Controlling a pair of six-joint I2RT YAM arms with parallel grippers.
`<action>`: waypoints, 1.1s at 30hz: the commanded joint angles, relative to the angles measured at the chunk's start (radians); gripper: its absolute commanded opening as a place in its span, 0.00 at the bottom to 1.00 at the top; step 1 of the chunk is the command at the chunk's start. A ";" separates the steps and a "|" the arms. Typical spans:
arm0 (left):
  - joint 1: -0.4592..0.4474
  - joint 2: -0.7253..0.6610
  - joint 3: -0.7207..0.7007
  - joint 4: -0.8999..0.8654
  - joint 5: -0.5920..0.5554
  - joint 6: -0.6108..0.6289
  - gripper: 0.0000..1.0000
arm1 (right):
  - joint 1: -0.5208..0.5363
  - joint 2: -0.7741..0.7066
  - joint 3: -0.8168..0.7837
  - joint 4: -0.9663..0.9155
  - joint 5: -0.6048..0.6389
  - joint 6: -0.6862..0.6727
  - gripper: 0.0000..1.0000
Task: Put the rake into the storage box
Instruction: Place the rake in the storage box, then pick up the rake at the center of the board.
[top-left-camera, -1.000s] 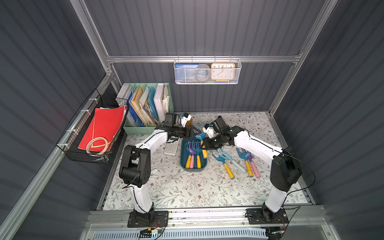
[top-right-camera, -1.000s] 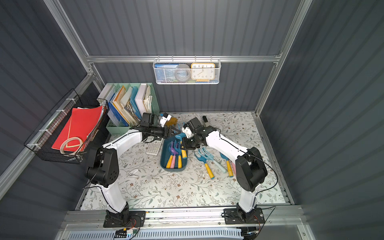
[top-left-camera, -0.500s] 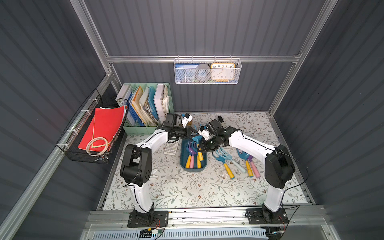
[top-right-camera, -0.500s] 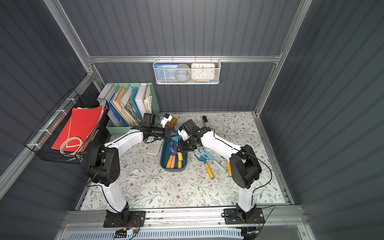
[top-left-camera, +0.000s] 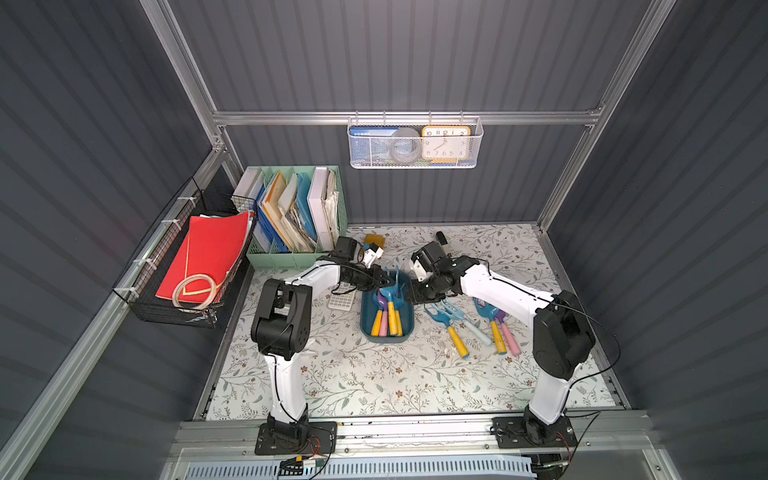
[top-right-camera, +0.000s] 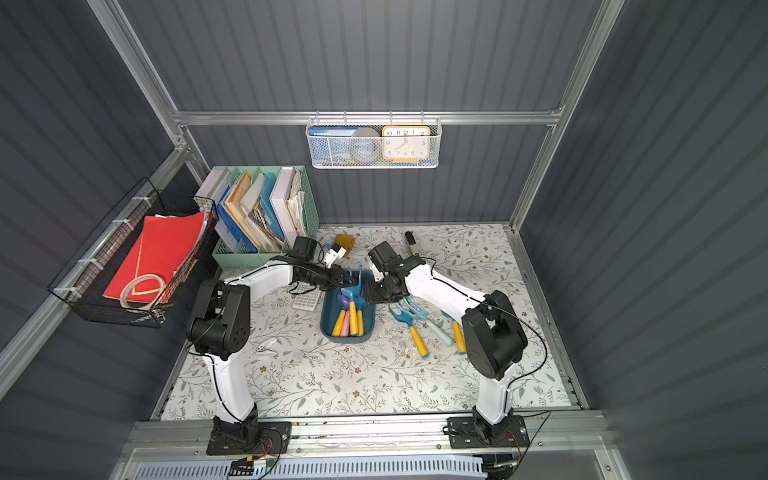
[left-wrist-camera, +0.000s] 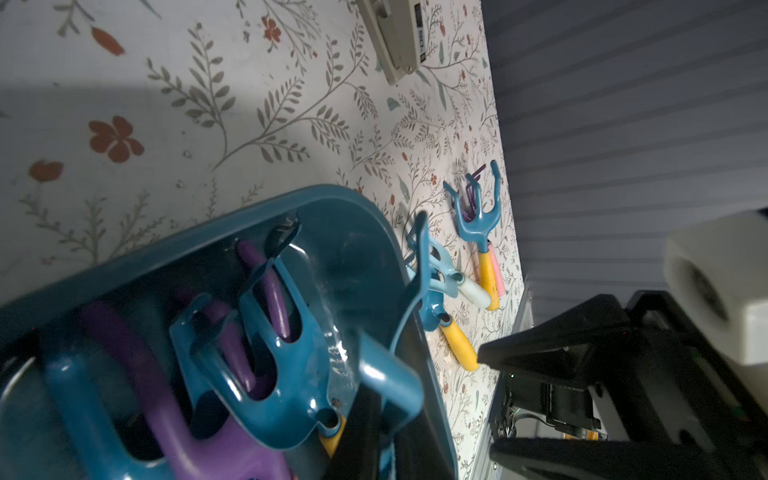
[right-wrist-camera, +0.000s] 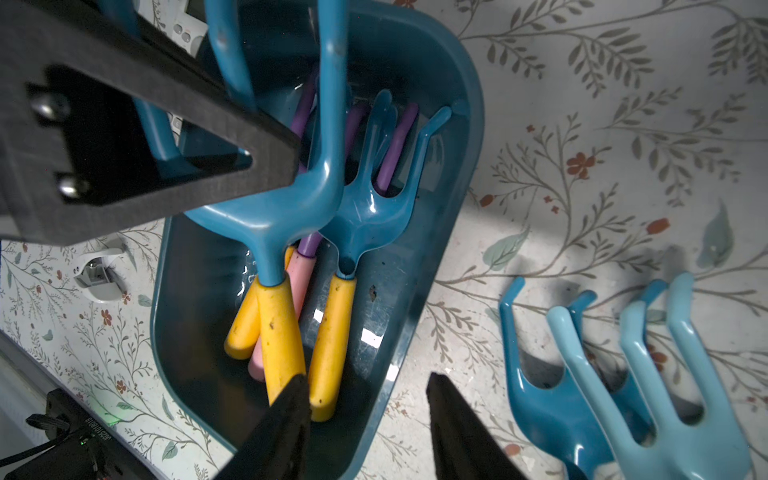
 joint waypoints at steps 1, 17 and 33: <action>0.001 0.033 0.016 -0.094 -0.008 0.054 0.26 | -0.002 -0.031 -0.020 0.000 0.025 0.012 0.50; -0.013 0.028 0.184 -0.288 -0.267 0.020 0.50 | -0.009 -0.020 -0.049 -0.032 0.146 0.068 0.51; -0.020 -0.038 0.208 -0.242 -0.664 -0.194 0.58 | -0.094 -0.129 -0.320 -0.150 0.296 0.239 0.52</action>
